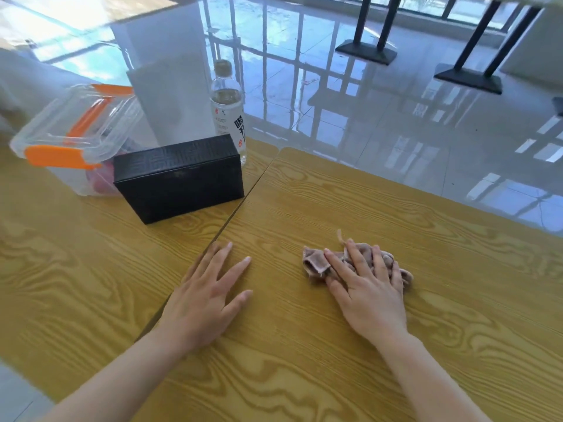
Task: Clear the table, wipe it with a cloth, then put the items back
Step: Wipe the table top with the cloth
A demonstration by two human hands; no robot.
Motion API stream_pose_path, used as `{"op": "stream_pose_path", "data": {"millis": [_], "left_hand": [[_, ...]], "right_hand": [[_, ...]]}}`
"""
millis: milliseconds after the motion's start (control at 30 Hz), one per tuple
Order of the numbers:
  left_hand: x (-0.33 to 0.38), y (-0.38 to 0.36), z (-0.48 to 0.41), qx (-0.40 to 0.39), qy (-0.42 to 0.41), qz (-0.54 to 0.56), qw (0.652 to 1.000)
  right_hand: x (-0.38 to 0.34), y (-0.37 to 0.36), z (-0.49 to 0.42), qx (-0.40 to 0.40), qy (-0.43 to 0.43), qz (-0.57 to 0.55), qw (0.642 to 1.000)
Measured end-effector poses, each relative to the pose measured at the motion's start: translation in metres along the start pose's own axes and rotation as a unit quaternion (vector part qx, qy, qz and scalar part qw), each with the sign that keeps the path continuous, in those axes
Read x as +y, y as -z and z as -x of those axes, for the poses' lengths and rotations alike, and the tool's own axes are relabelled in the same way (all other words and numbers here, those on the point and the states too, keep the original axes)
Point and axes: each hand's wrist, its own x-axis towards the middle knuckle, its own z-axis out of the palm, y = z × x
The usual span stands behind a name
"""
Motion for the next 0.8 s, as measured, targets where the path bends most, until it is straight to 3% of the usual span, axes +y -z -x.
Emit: {"op": "stream_pose_path", "data": {"millis": [233, 433, 500, 633, 733, 800], "left_hand": [[0.001, -0.007, 0.022, 0.028, 0.010, -0.053, 0.998], [-0.002, -0.008, 0.023, 0.021, 0.000, -0.048, 0.999], [-0.003, -0.008, 0.023, 0.020, -0.001, -0.050, 0.999], [-0.003, -0.008, 0.023, 0.023, 0.003, -0.050, 0.998], [-0.002, -0.009, 0.022, 0.029, 0.006, -0.049, 0.998], [-0.001, -0.009, 0.023, 0.026, 0.006, -0.051, 0.998]], "right_hand": [[-0.087, -0.002, -0.078, -0.003, 0.016, -0.028, 0.999], [-0.069, -0.009, -0.006, 0.005, 0.165, 0.007, 0.986], [-0.033, -0.002, -0.009, -0.013, 0.141, 0.015, 0.990], [0.013, 0.002, -0.013, -0.010, 0.007, 0.012, 1.000], [-0.006, -0.006, 0.009, 0.003, -0.050, -0.010, 0.999], [-0.032, -0.012, 0.034, 0.008, -0.021, -0.007, 1.000]]}}
